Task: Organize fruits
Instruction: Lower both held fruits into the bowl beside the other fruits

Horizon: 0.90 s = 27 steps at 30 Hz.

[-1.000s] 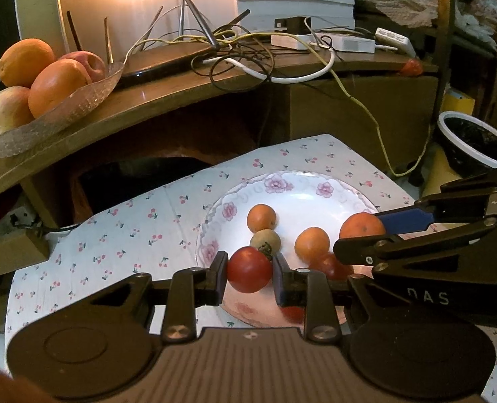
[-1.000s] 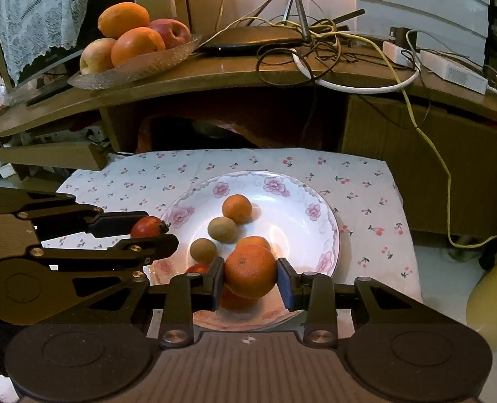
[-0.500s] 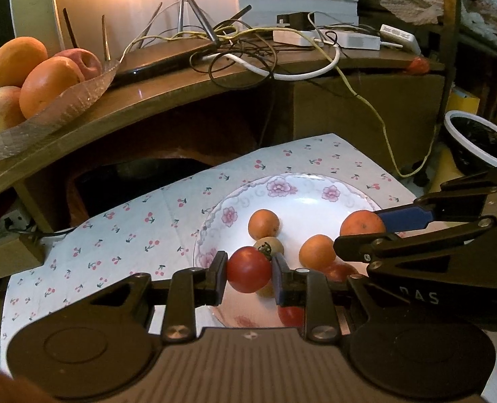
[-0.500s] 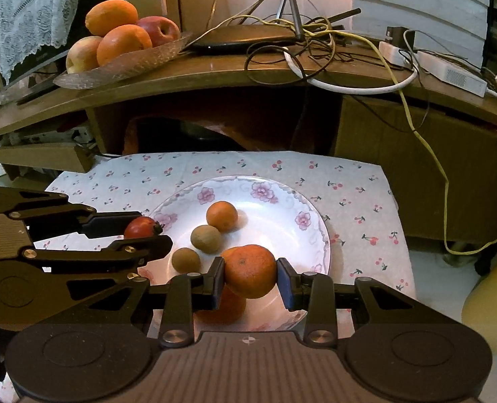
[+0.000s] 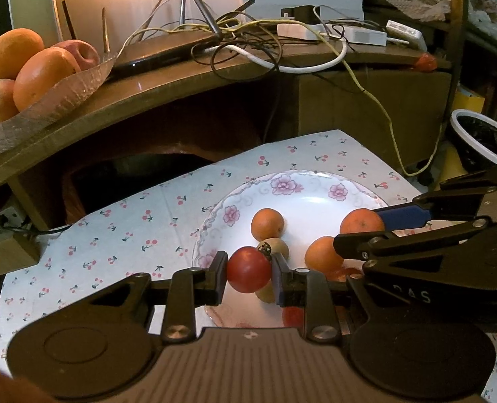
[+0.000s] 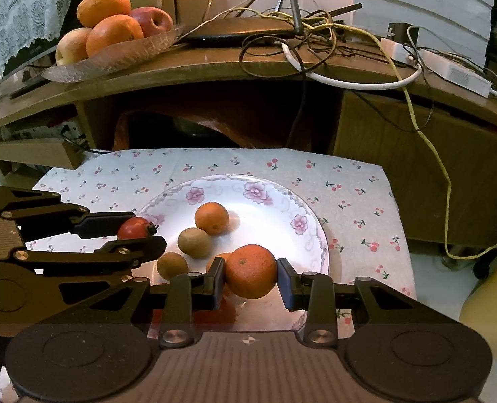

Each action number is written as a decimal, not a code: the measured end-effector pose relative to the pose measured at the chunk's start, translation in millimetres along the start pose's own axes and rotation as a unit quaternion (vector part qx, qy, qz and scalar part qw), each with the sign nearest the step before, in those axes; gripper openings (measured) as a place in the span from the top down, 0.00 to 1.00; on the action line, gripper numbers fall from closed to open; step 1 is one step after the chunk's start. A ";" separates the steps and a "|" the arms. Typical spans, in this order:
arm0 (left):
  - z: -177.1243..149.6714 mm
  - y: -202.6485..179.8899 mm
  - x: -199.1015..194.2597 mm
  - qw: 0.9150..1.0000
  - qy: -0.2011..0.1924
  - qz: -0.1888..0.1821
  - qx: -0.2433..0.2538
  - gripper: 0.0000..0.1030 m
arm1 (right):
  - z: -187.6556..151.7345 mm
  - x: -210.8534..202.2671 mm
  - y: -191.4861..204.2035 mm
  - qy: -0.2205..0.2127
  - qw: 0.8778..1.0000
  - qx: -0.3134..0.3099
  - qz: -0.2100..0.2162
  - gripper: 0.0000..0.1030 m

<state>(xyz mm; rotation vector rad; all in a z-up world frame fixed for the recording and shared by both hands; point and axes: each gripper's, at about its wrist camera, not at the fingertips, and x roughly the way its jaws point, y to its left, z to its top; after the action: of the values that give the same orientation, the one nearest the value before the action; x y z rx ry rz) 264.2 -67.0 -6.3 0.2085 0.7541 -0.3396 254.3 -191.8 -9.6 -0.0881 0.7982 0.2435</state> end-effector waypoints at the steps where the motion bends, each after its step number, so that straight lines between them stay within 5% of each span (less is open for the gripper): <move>1: 0.1 0.1 0.1 1.000 0.000 0.000 0.000 0.70 | 0.1 0.6 -0.3 0.000 1.000 0.000 -0.001 0.65; 27: 3.8 5.0 14.8 1.000 -0.002 -0.002 -0.016 0.69 | 11.7 19.1 -7.0 -0.008 1.000 -0.004 -0.005 0.64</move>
<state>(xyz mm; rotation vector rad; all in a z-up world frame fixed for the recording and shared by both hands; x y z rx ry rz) 278.5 -66.9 -13.6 0.1765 0.7565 -0.3312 277.0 -193.0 -15.2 -0.0972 0.7807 0.2379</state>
